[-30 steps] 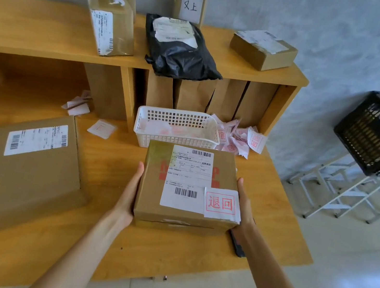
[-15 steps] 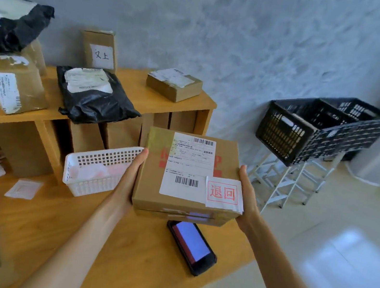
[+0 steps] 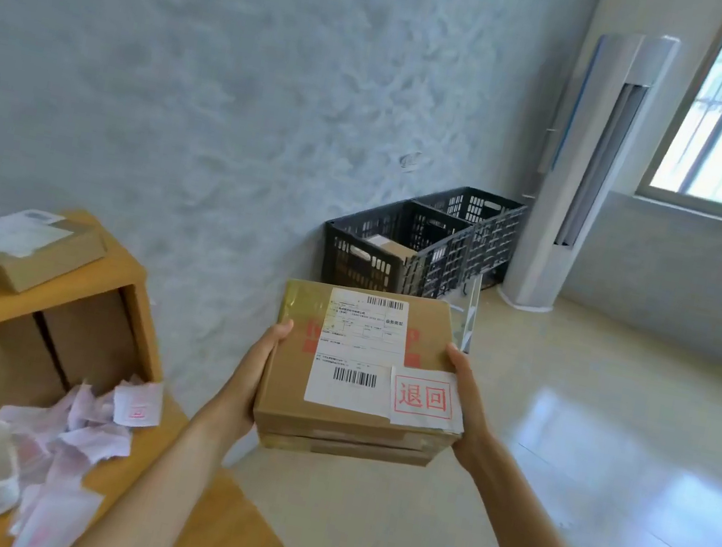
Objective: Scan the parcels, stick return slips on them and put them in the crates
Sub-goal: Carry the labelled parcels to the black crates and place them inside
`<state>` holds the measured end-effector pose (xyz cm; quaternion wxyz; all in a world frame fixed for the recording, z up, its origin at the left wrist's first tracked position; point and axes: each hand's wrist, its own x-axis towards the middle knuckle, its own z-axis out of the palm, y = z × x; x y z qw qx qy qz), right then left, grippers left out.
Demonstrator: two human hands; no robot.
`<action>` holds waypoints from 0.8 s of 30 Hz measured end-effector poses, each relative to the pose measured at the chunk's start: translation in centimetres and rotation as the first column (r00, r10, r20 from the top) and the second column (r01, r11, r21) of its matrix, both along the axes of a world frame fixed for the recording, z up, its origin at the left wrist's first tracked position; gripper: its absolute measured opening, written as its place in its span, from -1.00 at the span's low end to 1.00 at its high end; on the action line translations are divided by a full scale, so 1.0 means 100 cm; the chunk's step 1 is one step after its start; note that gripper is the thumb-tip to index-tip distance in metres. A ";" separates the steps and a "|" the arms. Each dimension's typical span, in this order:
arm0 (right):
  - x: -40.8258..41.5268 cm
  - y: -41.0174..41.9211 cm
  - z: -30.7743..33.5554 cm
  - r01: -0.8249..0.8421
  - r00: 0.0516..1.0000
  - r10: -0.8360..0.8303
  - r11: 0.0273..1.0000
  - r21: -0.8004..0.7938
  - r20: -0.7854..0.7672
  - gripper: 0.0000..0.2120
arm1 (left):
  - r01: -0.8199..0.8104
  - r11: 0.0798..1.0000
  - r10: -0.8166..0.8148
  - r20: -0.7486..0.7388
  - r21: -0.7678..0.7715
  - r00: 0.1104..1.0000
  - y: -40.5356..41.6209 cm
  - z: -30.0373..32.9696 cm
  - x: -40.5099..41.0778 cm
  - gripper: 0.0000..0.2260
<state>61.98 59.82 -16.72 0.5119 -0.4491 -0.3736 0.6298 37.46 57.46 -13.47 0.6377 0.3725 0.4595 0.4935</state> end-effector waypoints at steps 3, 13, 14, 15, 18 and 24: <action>0.064 0.031 0.007 0.031 0.999 -0.032 0.999 0.013 0.040 -0.60 | 0.046 0.999 -0.045 -0.035 0.029 0.998 0.044 0.008 0.063 -0.62; 0.206 0.119 0.016 0.087 0.995 -0.087 0.996 0.013 0.043 -0.61 | 0.145 0.989 -0.144 0.039 -0.003 0.989 0.160 0.010 0.204 -0.60; 0.214 0.128 0.015 0.094 0.995 -0.094 0.996 0.013 0.038 -0.62 | 0.155 0.988 -0.155 0.048 -0.009 0.987 0.173 0.007 0.212 -0.61; 0.224 0.140 0.012 0.098 0.994 -0.099 0.995 0.010 0.044 -0.62 | 0.165 0.986 -0.164 0.055 -0.017 0.985 0.187 0.005 0.221 -0.61; 0.245 0.171 0.005 0.113 0.991 -0.113 0.994 0.008 0.072 -0.62 | 0.179 0.984 -0.177 0.072 -0.020 0.982 0.226 -0.003 0.241 -0.59; 0.283 0.274 -0.014 0.128 0.985 -0.127 0.992 -0.001 0.117 -0.61 | 0.186 0.981 -0.182 0.077 -0.049 0.980 0.335 -0.024 0.277 -0.60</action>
